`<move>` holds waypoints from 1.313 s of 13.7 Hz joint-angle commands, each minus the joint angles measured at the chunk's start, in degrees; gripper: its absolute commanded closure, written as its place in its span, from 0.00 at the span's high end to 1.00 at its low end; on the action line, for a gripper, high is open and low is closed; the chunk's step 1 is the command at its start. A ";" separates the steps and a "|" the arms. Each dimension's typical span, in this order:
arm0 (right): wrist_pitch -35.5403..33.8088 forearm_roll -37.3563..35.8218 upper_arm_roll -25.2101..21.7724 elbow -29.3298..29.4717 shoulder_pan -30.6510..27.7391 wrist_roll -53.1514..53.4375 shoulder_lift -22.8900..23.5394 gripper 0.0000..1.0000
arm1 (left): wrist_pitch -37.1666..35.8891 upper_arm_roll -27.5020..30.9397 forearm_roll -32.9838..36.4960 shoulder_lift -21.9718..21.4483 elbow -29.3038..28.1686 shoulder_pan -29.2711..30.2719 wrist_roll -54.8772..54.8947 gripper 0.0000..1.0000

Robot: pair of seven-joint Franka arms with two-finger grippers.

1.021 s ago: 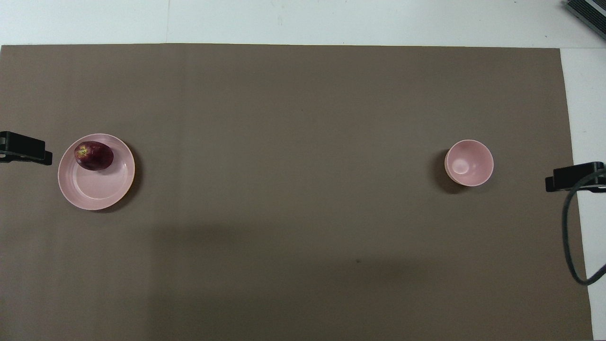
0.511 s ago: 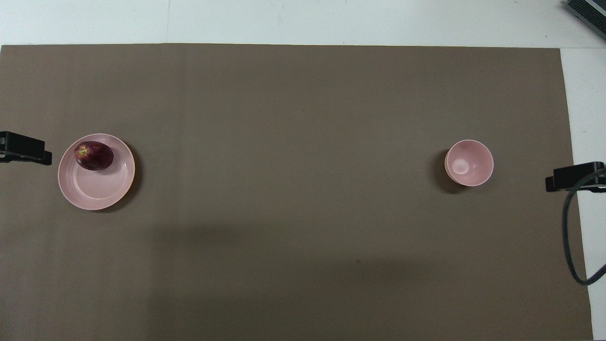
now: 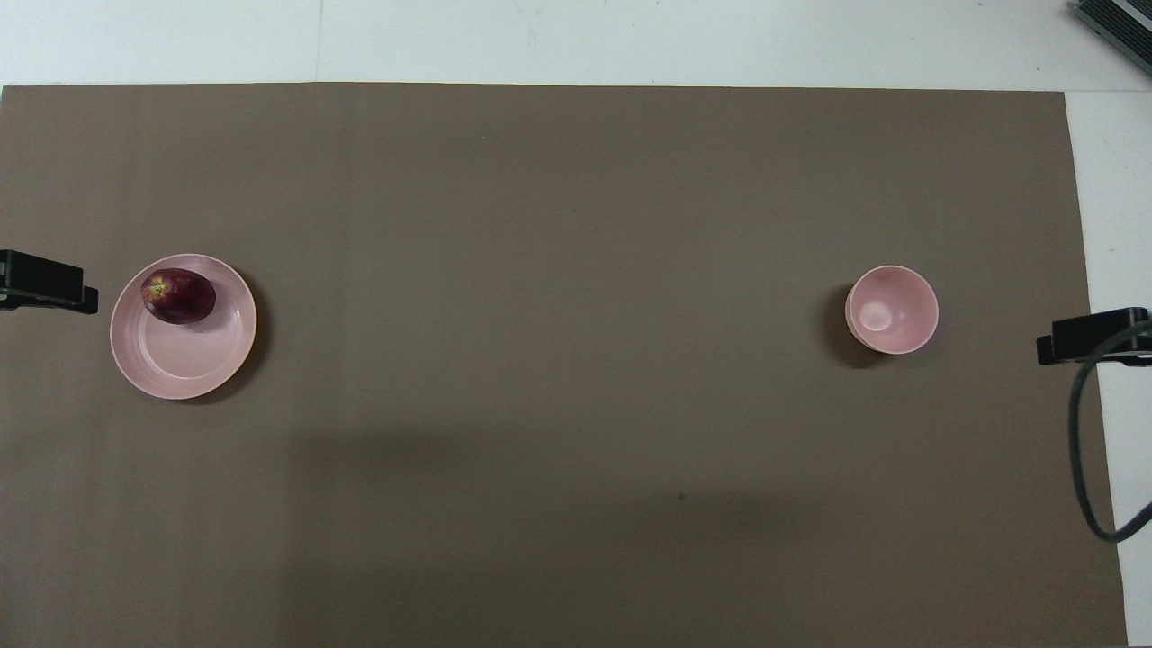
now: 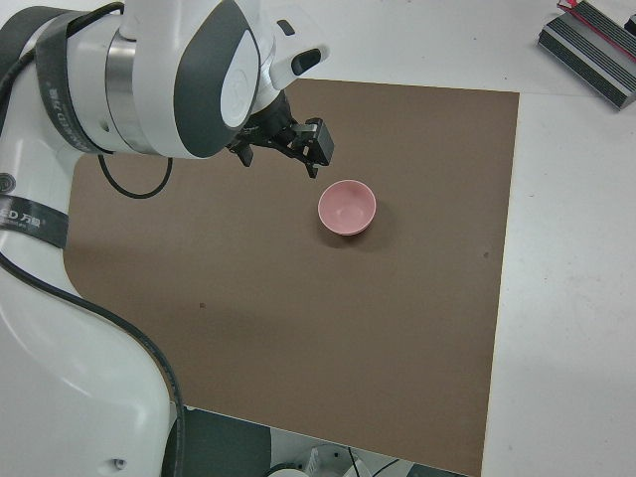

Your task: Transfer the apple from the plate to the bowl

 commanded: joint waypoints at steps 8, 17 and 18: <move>-0.27 0.02 0.27 0.82 -0.64 -1.60 0.46 1.00 | 8.52 0.60 -0.50 4.56 -5.06 2.63 5.33 1.00; 1.40 0.02 0.53 0.47 -0.45 -1.87 1.95 1.00 | 31.18 0.78 -0.06 12.73 -17.98 5.36 9.20 1.00; 1.48 0.11 0.45 0.47 -0.46 -1.95 1.95 1.00 | 35.14 0.78 0.03 13.25 -19.83 5.35 9.55 1.00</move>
